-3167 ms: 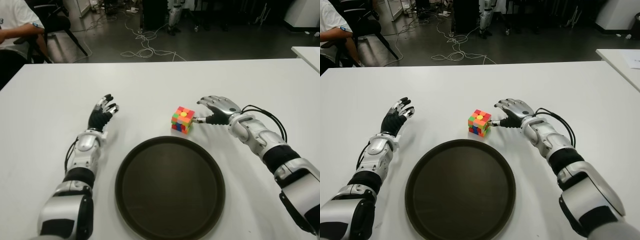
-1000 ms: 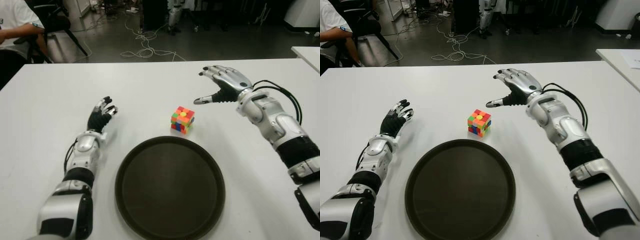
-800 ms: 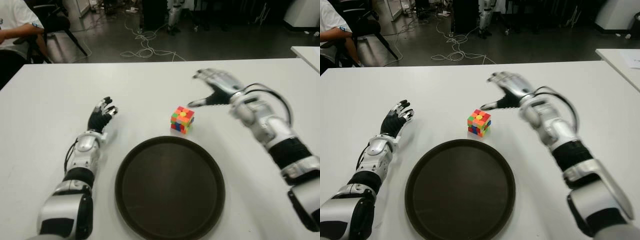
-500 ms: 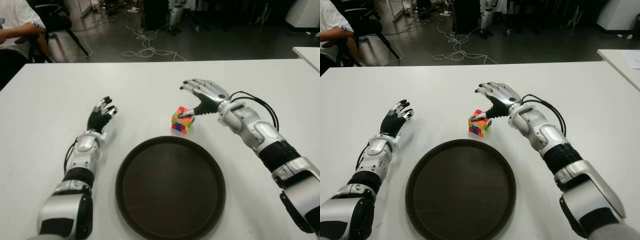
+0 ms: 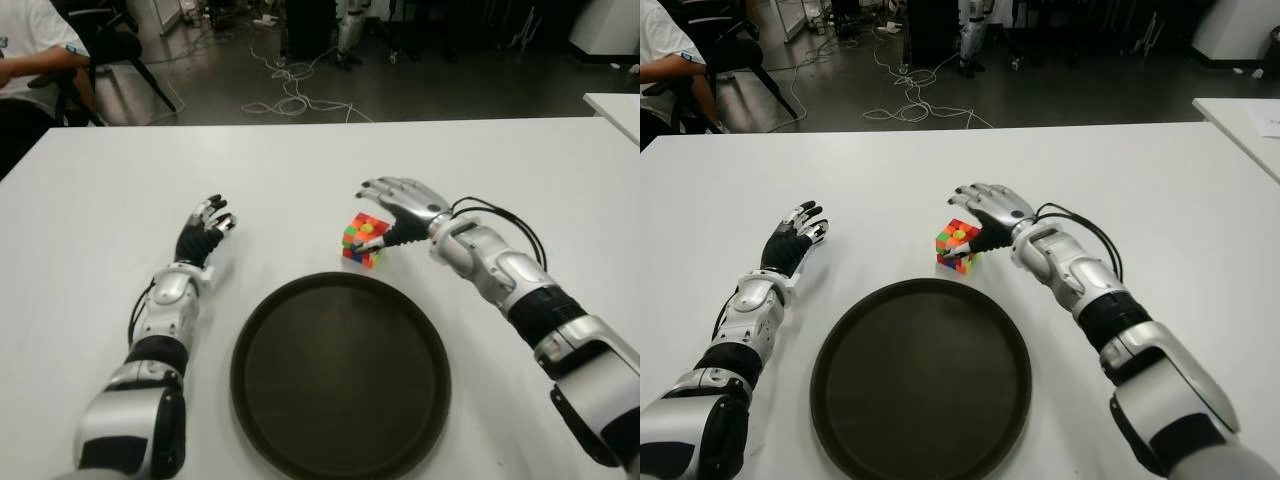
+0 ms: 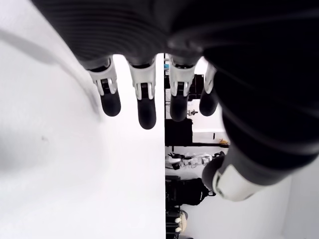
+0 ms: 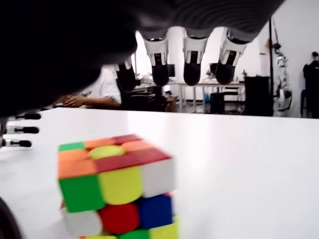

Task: Pick up the Rubik's Cube and put it in the plate

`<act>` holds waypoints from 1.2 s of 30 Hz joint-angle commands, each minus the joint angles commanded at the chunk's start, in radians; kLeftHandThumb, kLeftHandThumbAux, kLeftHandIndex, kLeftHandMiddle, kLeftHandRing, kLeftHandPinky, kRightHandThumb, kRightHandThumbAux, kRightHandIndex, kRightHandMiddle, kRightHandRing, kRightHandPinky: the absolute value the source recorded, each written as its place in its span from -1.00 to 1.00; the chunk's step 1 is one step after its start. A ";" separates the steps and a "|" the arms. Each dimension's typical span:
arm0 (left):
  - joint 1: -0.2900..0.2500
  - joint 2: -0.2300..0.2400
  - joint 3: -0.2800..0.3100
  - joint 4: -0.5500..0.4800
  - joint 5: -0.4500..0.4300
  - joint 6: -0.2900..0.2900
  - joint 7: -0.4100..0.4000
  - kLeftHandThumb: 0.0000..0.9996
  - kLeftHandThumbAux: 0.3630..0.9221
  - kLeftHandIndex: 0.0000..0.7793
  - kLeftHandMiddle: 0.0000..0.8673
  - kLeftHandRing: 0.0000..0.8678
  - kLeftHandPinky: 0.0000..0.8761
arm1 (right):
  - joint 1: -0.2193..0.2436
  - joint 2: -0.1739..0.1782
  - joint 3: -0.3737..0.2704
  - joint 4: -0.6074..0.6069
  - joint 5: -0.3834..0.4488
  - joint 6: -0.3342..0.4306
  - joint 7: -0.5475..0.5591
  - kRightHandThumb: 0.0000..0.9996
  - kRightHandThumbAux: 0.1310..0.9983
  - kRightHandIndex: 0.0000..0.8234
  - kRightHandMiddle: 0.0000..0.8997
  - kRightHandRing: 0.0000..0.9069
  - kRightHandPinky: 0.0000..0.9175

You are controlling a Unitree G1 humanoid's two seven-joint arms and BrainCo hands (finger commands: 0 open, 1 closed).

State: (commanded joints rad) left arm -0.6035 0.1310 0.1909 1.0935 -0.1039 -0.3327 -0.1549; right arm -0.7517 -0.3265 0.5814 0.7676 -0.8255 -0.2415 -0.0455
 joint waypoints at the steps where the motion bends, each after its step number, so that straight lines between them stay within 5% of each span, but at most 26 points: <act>1: 0.001 0.000 0.000 -0.001 0.001 -0.001 0.001 -0.54 0.26 -0.87 -0.73 -0.76 -0.84 | -0.001 0.002 0.001 0.007 0.000 -0.001 -0.004 -1.00 -0.59 -0.92 -0.99 -1.00 -0.89; 36: 0.015 0.004 -0.017 -0.026 0.015 -0.005 0.010 -0.55 0.32 -0.87 -0.73 -0.77 -0.83 | -0.025 0.025 0.010 0.102 0.004 0.010 -0.049 -1.00 -0.54 -0.91 -1.00 -0.99 -0.87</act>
State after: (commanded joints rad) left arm -0.5883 0.1351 0.1734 1.0679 -0.0889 -0.3382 -0.1447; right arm -0.7769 -0.3018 0.5913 0.8697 -0.8215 -0.2320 -0.0946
